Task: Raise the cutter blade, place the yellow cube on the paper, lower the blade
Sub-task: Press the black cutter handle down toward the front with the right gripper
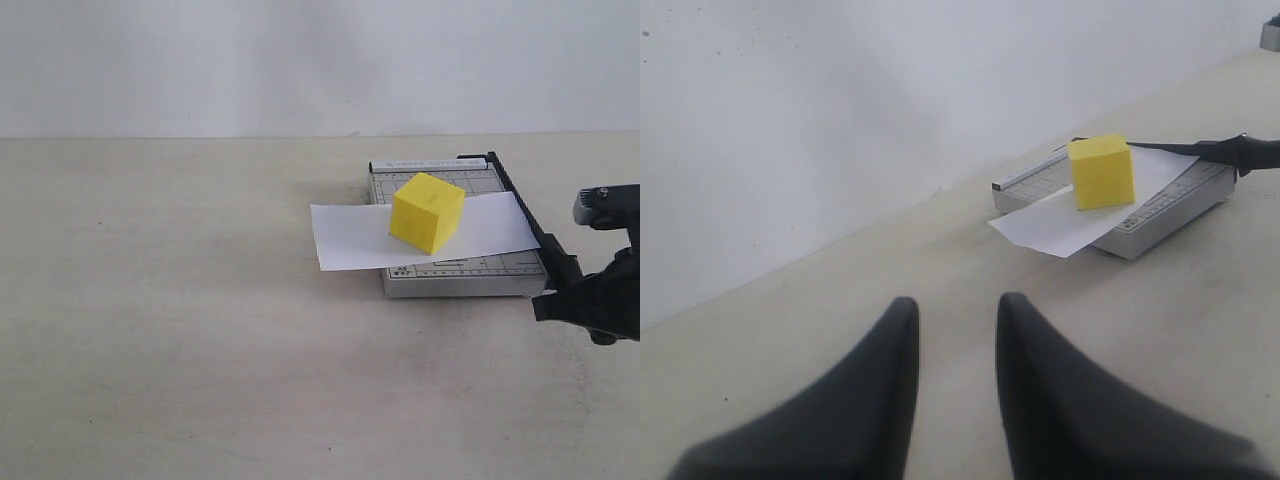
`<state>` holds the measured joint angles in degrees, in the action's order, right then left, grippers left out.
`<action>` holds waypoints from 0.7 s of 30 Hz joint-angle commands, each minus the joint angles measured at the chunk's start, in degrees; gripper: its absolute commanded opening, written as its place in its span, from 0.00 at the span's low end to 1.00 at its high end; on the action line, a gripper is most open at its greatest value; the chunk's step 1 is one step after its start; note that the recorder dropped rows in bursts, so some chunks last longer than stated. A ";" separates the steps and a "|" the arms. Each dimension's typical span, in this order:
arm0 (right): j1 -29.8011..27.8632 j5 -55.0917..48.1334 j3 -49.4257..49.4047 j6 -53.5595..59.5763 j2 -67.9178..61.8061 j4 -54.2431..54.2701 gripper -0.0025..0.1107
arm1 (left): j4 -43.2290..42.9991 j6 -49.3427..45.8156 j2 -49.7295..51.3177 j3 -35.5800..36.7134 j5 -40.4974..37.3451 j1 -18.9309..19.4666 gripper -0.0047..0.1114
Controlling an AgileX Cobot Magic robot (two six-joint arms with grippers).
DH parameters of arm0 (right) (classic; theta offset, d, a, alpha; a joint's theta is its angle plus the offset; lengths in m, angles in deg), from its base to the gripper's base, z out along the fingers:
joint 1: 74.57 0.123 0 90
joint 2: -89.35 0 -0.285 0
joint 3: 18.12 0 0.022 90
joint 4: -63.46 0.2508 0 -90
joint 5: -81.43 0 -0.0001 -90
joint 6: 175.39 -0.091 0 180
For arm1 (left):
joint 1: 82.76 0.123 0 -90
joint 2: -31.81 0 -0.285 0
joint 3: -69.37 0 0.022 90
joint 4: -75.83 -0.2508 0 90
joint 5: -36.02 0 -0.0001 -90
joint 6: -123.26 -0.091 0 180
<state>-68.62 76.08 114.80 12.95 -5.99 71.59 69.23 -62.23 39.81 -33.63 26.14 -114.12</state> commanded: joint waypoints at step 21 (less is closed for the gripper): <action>0.41 -2.49 -1.46 1.16 22.57 0.31 0.50 | 0.18 -0.15 -0.21 0.22 -0.03 0.14 0.27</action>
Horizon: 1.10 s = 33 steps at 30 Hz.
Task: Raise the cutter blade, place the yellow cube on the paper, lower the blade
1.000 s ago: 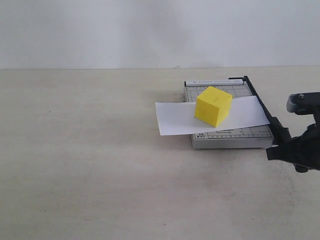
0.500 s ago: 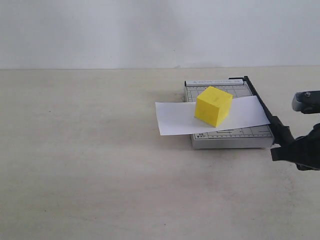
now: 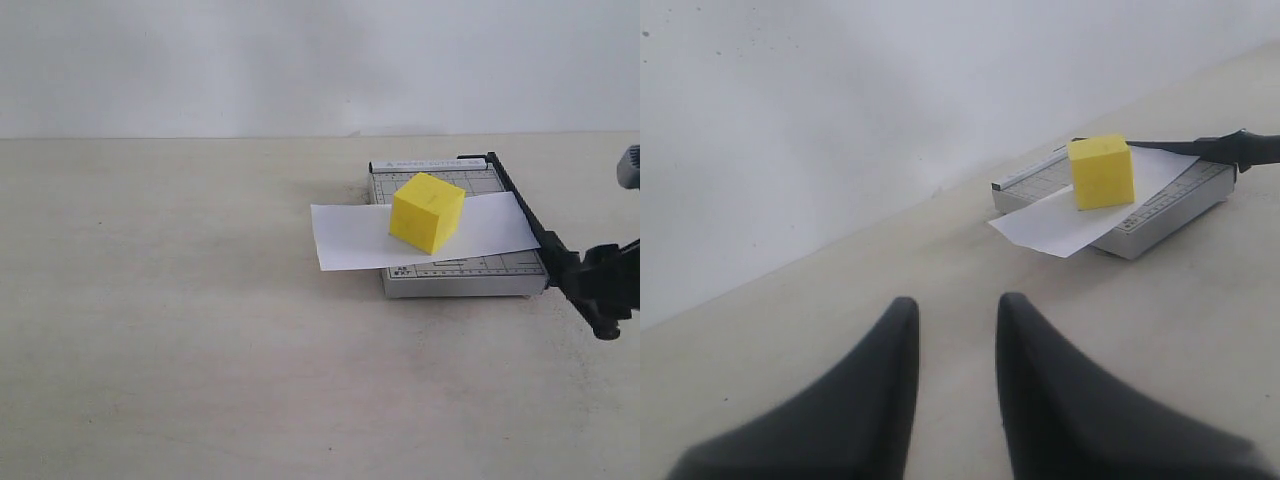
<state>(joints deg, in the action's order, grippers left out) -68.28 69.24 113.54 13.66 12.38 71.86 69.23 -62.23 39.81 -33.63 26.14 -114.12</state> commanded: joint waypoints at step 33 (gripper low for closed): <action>0.17 -10.51 -10.13 -2.99 67.98 1.08 0.02 | 0.18 -0.15 -0.21 0.22 0.48 0.23 0.27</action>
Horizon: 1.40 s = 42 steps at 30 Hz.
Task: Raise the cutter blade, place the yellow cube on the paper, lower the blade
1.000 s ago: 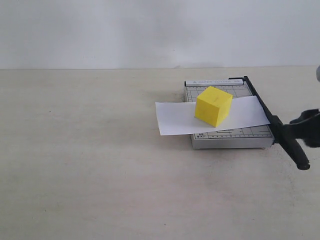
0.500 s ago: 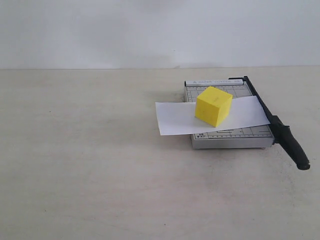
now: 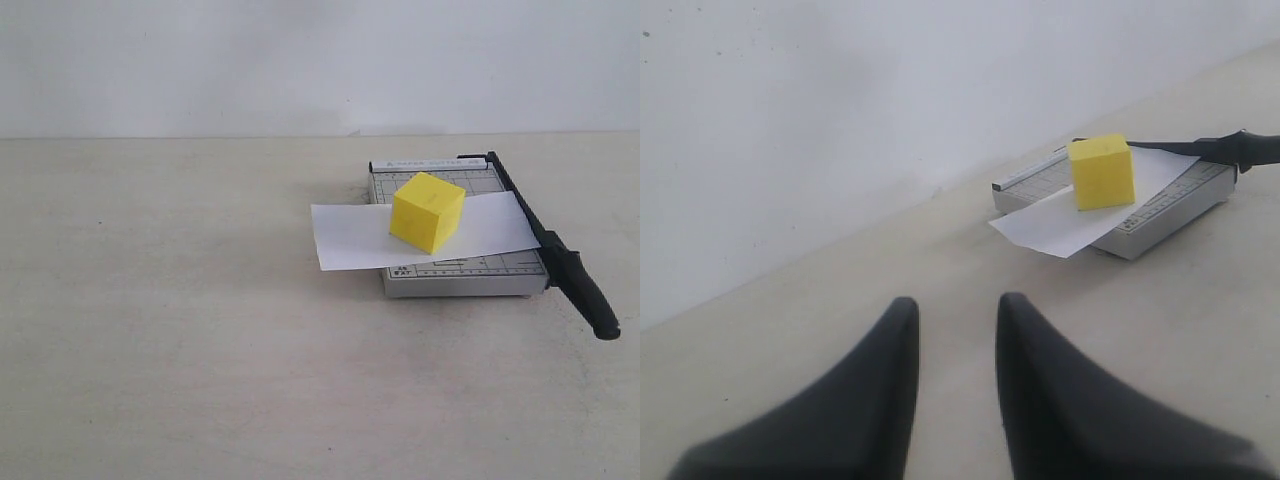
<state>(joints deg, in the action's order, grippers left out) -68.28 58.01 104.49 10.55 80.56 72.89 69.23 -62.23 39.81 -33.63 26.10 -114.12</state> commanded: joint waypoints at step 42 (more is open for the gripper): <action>0.17 15.08 -19.83 -3.69 -0.20 -4.22 0.02 | 0.18 -0.15 -0.21 0.22 0.67 0.23 0.27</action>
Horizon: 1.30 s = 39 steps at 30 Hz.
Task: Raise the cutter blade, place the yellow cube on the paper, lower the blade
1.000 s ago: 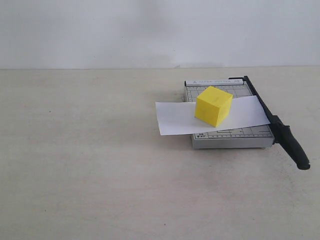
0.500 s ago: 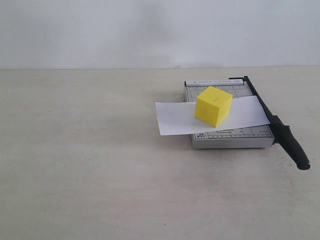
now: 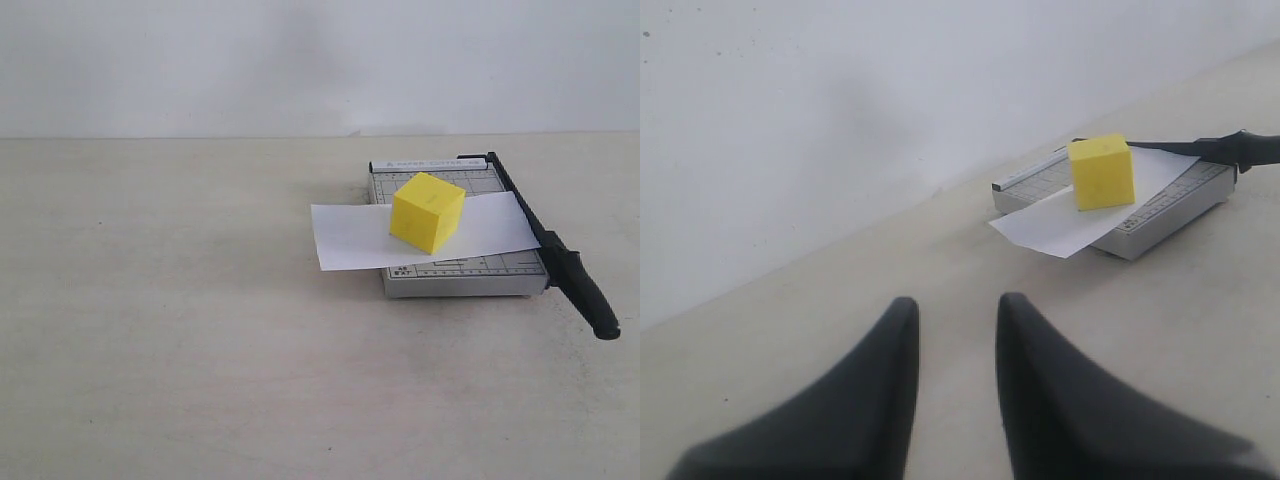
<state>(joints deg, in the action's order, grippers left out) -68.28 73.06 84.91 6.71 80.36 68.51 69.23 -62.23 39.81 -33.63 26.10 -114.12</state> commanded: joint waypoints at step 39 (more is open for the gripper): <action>0.17 0.23 -0.24 -0.11 0.01 0.38 0.02 | 0.18 -0.15 -0.21 0.22 0.66 36.84 0.27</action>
<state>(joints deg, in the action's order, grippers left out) -68.28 72.97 84.91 6.59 80.36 68.63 69.23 -62.23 39.81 -33.63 26.10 -77.52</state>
